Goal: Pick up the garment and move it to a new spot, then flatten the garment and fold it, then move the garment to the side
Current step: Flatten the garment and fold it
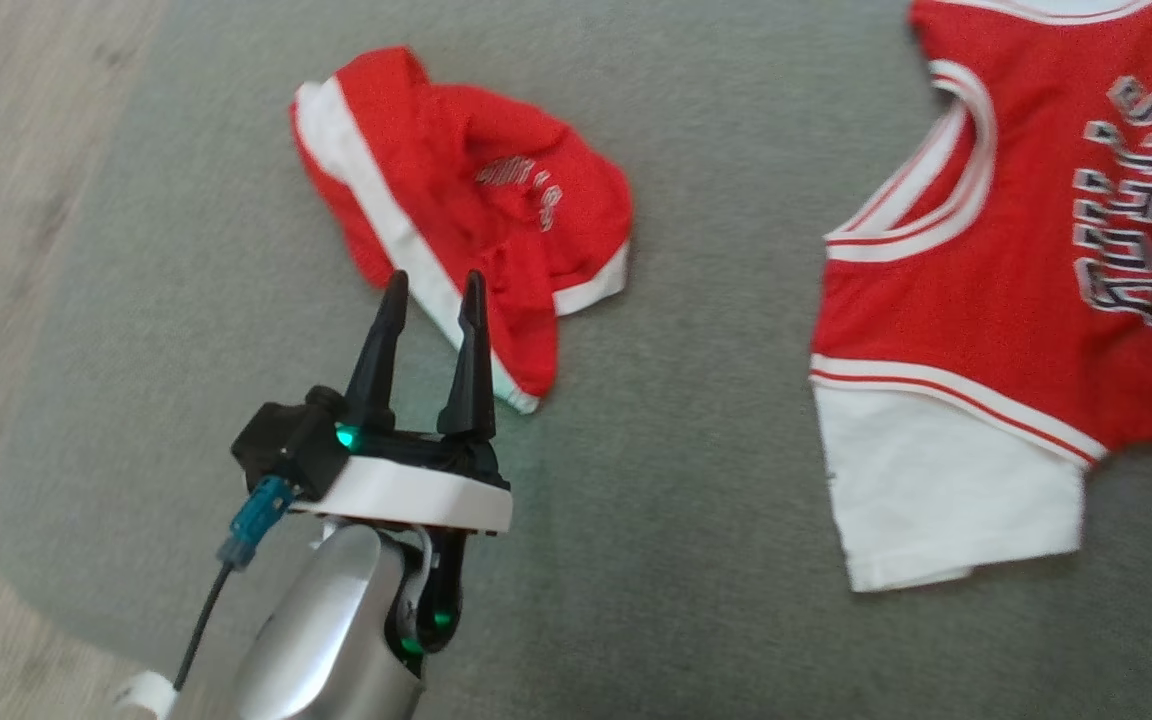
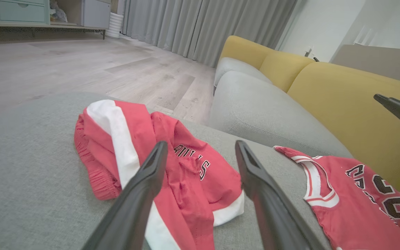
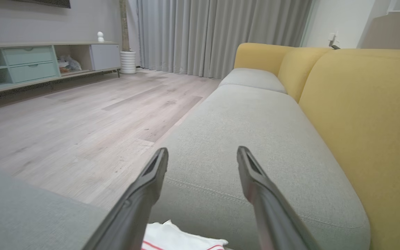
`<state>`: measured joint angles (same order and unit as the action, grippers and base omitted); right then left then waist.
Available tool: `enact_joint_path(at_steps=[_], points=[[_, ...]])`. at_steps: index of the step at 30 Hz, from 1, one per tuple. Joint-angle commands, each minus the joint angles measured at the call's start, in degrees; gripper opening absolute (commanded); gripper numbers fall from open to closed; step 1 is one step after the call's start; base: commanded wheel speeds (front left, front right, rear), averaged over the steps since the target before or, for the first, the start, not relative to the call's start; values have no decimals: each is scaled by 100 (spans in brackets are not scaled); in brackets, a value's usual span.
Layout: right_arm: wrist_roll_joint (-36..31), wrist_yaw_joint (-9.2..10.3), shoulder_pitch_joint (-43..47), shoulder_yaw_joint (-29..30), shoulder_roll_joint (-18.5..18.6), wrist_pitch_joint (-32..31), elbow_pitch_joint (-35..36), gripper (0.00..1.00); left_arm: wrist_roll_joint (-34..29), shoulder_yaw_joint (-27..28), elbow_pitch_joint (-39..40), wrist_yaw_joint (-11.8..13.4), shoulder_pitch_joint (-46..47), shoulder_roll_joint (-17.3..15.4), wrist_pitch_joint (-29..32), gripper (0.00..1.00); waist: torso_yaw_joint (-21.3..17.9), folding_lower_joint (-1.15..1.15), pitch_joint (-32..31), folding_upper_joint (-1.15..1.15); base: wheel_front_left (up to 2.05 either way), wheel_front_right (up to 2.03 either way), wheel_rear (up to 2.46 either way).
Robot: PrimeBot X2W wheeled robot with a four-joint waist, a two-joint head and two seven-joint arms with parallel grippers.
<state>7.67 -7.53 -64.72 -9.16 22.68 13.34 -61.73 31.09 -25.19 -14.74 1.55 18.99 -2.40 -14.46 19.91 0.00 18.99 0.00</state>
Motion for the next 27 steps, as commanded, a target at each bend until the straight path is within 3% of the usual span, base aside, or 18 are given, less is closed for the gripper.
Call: enact_joint_path(at_steps=[1, 6, 13, 21, 27], points=[[17, 4, 216, -45, -139, 97, 273, 100, -71, 248, 164, 7, 109, -48, -54, 100, -267, 0, -241, 0, 0, 0, 0], [174, 4, 1180, 224, -453, 161, 1266, 100, -228, 397, 165, -20, 11, -48, -54, 100, -769, 0, -588, 0, 0, 0, 0], [262, 4, 3282, 906, -1145, 164, 2979, 100, -324, 478, 110, -56, -188, -48, -54, 100, -1359, 0, -1055, 0, 0, 0, 0], [120, 4, 5115, 1238, -1837, 165, 4115, 100, -341, 500, 60, -39, -391, -48, -54, 100, -1726, 0, -1314, 0, 0, 0, 0], [38, 4, 5956, 1317, -1971, 165, 4599, 100, -410, 480, -52, -71, -501, -48, -54, 100, -1911, 0, -1355, 0, 0, 0, 0]])
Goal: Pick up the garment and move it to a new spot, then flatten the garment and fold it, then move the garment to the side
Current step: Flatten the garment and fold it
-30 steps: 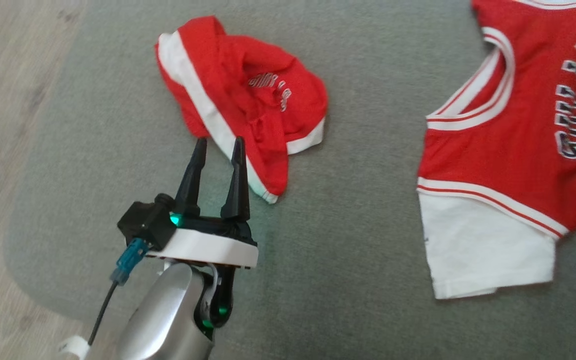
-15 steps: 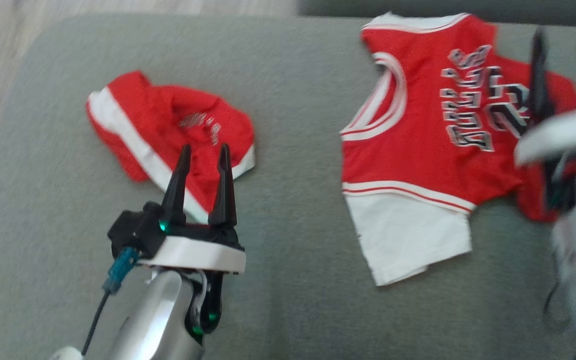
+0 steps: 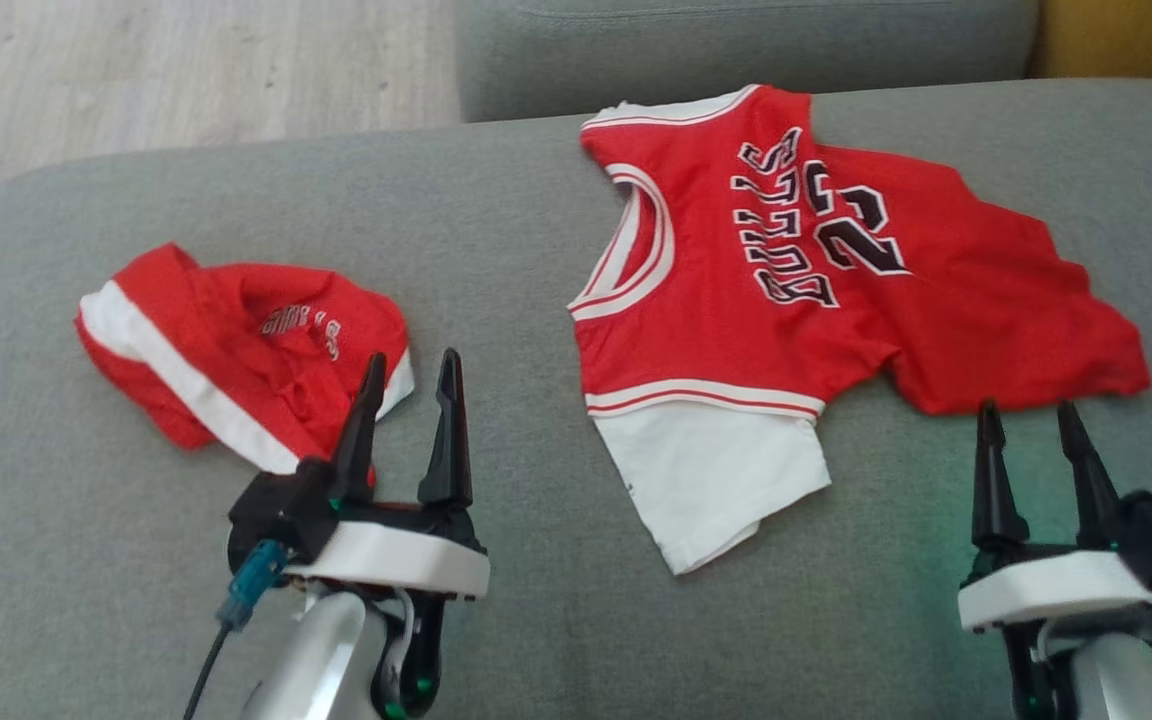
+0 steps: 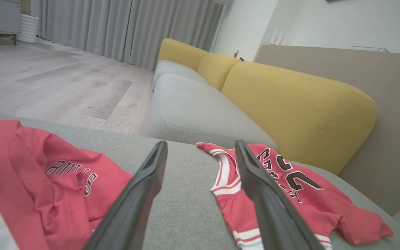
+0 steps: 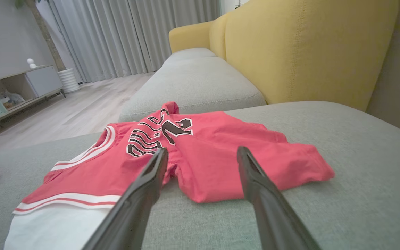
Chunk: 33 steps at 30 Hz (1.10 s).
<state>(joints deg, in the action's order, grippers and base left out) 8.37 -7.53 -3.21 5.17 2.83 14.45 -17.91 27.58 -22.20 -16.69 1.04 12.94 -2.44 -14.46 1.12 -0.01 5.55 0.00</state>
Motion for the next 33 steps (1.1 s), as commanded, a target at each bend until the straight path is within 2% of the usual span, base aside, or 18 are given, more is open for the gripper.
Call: enact_joint_path(at_steps=[1, 8, 13, 16, 19, 25, 33], points=[[23, 4, -154, -118, 11, 54, 263, 100, -74, 178, 120, -28, 101, -43, -54, 100, -53, 1, -8, 0, 0, 0, 0], [207, 4, -196, -156, 7, 54, 503, 100, -151, 1, -20, -86, 206, -43, -54, 100, -163, 1, 73, 0, 0, 0, 0], [216, 4, -240, -48, 6, 54, 538, 100, -107, -676, -482, -105, 480, -43, -36, 100, -220, 1, 224, 0, 0, 0, 0], [241, 4, -264, -66, 6, 54, 502, 100, 130, -1156, -801, -87, 658, -43, 151, 100, -300, 1, 308, 0, 0, 0, 0], [270, 4, -316, -117, 6, 54, 472, 100, 345, -1561, -1057, 2, 829, -43, 373, 100, -402, 1, 394, 0, 0, 0, 0], [336, 4, -405, -199, 5, 54, 440, 100, 870, -1951, -1584, 303, 1135, -43, 699, 100, -673, 1, 517, 0, 0, 0, 0], [418, 4, -471, -293, 5, 54, 458, 100, 1409, -2349, -2029, 368, 1396, -43, 1068, 100, -977, 1, 640, 0, 0, 0, 0]])
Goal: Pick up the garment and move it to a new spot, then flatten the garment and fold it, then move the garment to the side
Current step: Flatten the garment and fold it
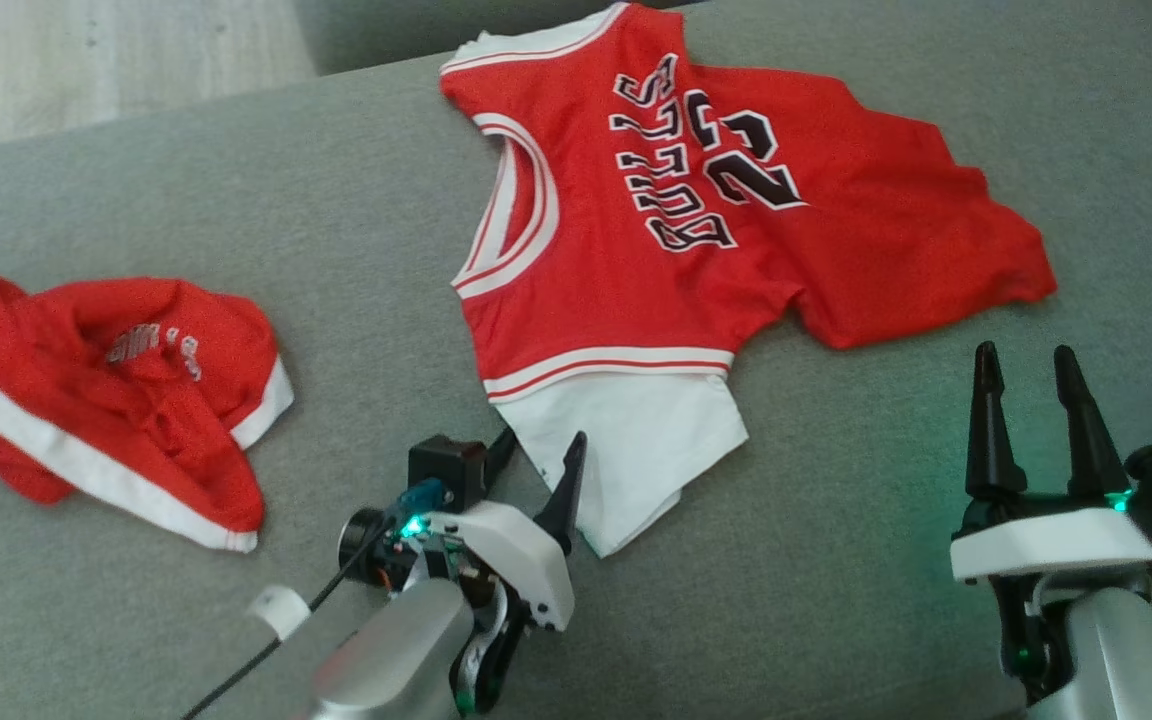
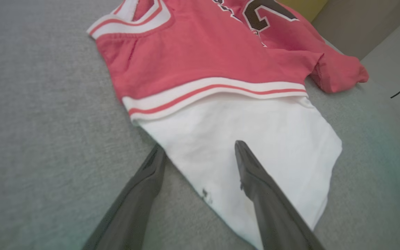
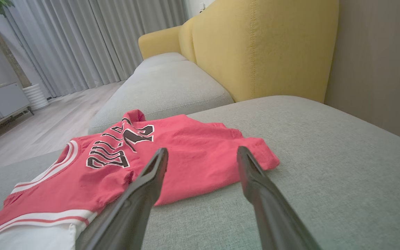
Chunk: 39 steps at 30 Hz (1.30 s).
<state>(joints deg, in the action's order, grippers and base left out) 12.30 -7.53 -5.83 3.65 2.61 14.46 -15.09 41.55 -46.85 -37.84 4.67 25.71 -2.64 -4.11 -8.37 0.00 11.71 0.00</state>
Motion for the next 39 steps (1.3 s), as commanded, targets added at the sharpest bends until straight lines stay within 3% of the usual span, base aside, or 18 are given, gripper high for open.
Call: enact_joint_path(at_steps=[1, 5, 6, 7, 12, 15, 26, 27, 28, 29, 32, 39], points=[[48, 4, -216, -149, 27, 53, 192, 100, 37, 75, 19, 33, 158, -23, 41, 100, -64, 0, 35, 0, 0, 0, 0], [113, 4, -223, -167, 27, 53, 242, 100, 191, -81, -130, -30, 275, -23, 24, 100, -151, 0, 60, 0, 0, 0, 0], [117, 4, -220, -172, 27, 53, 246, 100, 224, -114, -144, -68, 304, -23, -16, 16, -164, 0, 59, 0, 0, 0, 0], [118, 4, -214, -173, 27, 53, 247, 100, 253, -123, -151, -75, 335, -23, -87, 0, -172, 0, 54, 0, 0, 0, 0], [98, 4, -183, -140, 27, 53, 234, 100, 262, 39, -313, 34, 541, -31, -637, 0, -127, 0, -2, 0, 0, 0, 0], [56, 4, -161, -103, 27, 53, 205, 100, 148, 130, -395, -27, 718, -150, -900, 0, -4, 0, -80, 0, 0, 0, 0], [-20, 4, -152, -144, 27, 53, 129, 100, 58, 487, -421, -28, 798, -480, -1069, 0, 284, 0, -205, 0, 0, 0, 0], [-25, 4, -152, -144, 27, 53, 123, 100, 37, 487, -429, -29, 793, -481, -1072, 7, 303, 0, -208, 0, 0, 0, 0], [-31, 4, -151, -141, 27, 53, 118, 100, 8, 479, -428, -36, 792, -475, -1075, 47, 325, 0, -211, 0, 0, 0, 0], [-35, 4, -151, -139, 27, 53, 116, 100, -19, 477, -401, -59, 786, -458, -1078, 100, 349, 0, -213, 0, 0, 0, 0], [-72, 4, -138, -227, 27, 53, 162, 100, -108, 526, -256, -105, 745, -386, -1084, 100, 437, 0, -220, 0, 0, 0, 0], [-126, 4, -24, -255, 27, 53, 312, 100, -735, 1172, 648, 75, 295, -353, -1087, 100, 709, 0, -354, 0, 0, 0, 0]])
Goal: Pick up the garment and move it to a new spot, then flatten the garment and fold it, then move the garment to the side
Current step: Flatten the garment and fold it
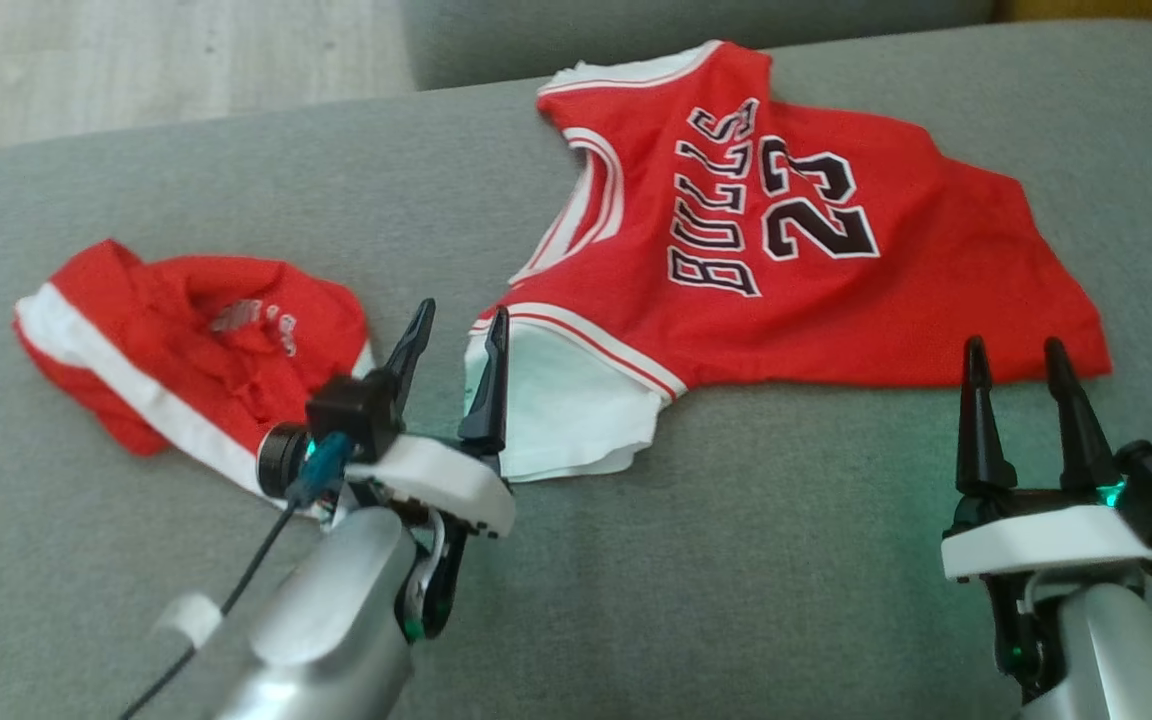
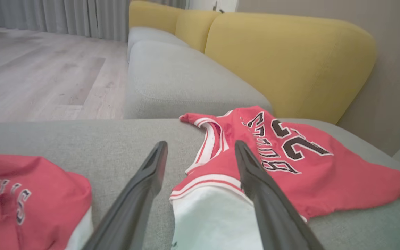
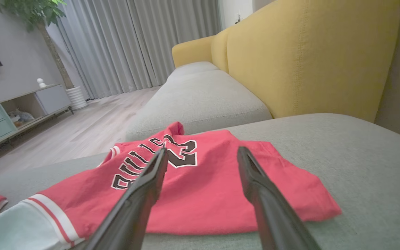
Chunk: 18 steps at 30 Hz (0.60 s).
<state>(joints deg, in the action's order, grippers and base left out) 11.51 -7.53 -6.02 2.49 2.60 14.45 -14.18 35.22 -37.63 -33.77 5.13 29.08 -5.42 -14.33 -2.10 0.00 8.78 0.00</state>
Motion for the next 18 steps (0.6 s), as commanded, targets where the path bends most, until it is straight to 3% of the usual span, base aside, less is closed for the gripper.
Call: enact_joint_path(at_steps=[1, 10, 18], points=[[-54, 4, 15, -140, 28, 55, 245, 100, -238, 341, 399, 39, -148, -78, -65, 100, 125, 0, -90, 0, 0, 0, 0], [-96, 4, 274, -133, 28, 55, 363, 100, -1094, 876, 1266, 50, -1059, 9, -66, 100, 480, 0, -291, 0, 0, 0, 0], [-109, 4, 364, -123, 28, 55, 424, 100, -1508, 1042, 1376, -105, -1368, 140, -66, 100, 537, 0, -270, 0, 0, 0, 0]])
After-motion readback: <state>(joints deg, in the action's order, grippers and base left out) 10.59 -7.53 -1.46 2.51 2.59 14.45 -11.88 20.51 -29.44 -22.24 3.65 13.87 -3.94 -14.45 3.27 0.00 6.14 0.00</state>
